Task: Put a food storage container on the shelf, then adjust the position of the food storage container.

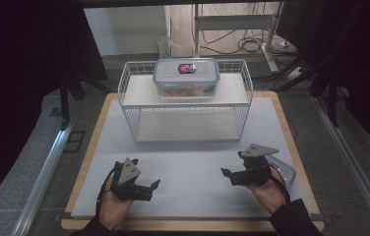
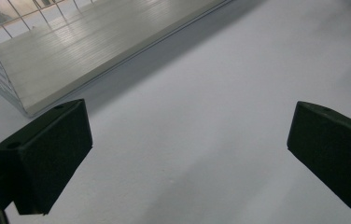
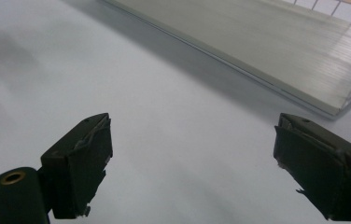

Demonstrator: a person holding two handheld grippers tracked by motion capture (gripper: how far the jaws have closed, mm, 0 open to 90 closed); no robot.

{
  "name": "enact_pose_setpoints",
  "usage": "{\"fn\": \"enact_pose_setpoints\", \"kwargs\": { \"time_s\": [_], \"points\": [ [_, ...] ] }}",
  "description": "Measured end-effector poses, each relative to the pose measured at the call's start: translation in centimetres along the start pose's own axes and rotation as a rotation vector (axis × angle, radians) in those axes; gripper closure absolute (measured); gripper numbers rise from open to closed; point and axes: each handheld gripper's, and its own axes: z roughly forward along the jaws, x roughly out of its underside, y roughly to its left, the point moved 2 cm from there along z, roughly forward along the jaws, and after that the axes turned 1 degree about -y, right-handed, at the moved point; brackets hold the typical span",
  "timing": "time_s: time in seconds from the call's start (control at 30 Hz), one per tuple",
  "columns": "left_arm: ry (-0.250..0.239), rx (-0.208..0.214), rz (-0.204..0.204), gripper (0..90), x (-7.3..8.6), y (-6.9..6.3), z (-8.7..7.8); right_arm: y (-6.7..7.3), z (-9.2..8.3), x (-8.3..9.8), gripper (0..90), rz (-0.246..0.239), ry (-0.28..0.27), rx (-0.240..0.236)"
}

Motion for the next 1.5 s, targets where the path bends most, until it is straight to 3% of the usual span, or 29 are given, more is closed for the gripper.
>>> {"fn": "enact_pose_setpoints", "kwargs": {
  "time_s": [0.13,0.27,0.37,0.5,0.73,1.17,1.4,1.5],
  "points": [
    [0.0,0.0,0.0,0.0,0.1,0.0,0.1,-0.5,-0.2,0.2,5.7,0.036,0.014,0.004],
    [0.016,0.016,-0.001,0.1,0.2,0.1,0.2,-1.1,-0.5,0.7,6.6,0.05,0.057,0.03],
    [0.012,0.021,-0.004,0.3,0.2,0.1,0.2,-1.4,-1.3,0.7,25.4,0.074,0.063,0.075],
    [0.017,0.023,-0.001,0.6,0.3,0.1,0.2,-2.1,-2.8,1.0,55.4,0.1,0.059,0.078],
    [0.024,0.033,0.011,1.2,0.3,0.0,0.4,-3.5,-5.4,2.8,88.6,0.109,0.07,0.172],
    [0.023,0.042,0.018,1.5,0.3,-0.2,0.4,-7.3,-11.3,6.4,89.8,0.262,0.011,0.392],
    [0.03,0.048,0.01,1.5,0.3,-0.1,0.6,-9.3,-11.9,8.3,89.9,0.35,0.078,0.495],
    [0.034,0.047,0.01,1.5,0.4,-0.1,0.6,-9.6,-11.7,8.8,89.9,0.385,0.106,0.499]
  ]
}}
